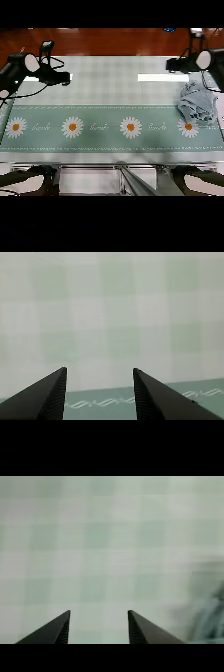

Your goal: Fold the shirts.

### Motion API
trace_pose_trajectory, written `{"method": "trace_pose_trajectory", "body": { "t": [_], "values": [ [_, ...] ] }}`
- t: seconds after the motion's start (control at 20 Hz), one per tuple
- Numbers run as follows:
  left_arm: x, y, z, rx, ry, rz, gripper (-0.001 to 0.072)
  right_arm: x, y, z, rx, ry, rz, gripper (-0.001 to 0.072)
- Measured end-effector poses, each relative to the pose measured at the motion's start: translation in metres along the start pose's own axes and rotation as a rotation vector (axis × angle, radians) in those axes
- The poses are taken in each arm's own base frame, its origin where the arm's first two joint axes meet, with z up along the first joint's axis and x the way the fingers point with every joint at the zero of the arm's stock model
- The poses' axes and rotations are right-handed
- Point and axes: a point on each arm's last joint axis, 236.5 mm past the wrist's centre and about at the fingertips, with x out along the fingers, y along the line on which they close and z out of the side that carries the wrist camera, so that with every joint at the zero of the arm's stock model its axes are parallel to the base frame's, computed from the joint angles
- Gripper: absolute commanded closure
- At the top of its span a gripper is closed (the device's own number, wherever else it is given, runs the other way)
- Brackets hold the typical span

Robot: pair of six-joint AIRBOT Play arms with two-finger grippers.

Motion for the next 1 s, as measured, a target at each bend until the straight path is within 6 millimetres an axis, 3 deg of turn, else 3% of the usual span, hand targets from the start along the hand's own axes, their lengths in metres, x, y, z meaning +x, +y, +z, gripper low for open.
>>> {"method": "trace_pose_trajectory", "body": {
  "t": [0.05,0.15,0.25,0.35,0.45,0.55,0.7,0.8,0.95,1.0],
  "values": [
    [-0.007,0.013,-0.009,0.003,0.021,0.017,0.02,-0.001,-0.03,-0.005,0.029,0.025,-0.061,0.03],
    [-0.024,0.028,-0.023,-0.011,0.017,0.028,0.0199,0.0,-0.089,-0.038,0.096,0.127,-0.166,0.0301],
    [-0.038,0.025,-0.045,-0.039,-0.001,-0.01,0.0199,0.005,-0.121,-0.086,0.159,0.23,-0.207,0.0301],
    [-0.042,0.012,-0.069,-0.069,-0.025,-0.066,0.0199,0.013,-0.139,-0.13,0.217,0.303,-0.229,0.0301],
    [-0.04,0.001,-0.089,-0.082,-0.031,-0.1,0.0199,0.022,-0.145,-0.162,0.286,0.355,-0.227,0.0301],
    [-0.034,-0.009,-0.109,-0.087,-0.011,-0.128,0.0199,0.032,-0.146,-0.182,0.335,0.388,-0.22,0.0302],
    [-0.031,-0.018,-0.116,-0.092,-0.017,-0.155,0.0199,0.046,-0.144,-0.198,0.384,0.412,-0.207,0.0329],
    [-0.03,-0.023,-0.115,-0.099,-0.035,-0.169,0.0199,0.052,-0.143,-0.204,0.401,0.426,-0.2,0.0681],
    [-0.034,-0.021,-0.103,-0.113,-0.085,-0.174,0.02,0.05,-0.133,-0.201,0.378,0.447,-0.152,0.0685],
    [-0.039,-0.016,-0.095,-0.122,-0.109,-0.166,0.0199,0.043,-0.13,-0.188,0.357,0.43,-0.128,0.0685]
  ]
}}
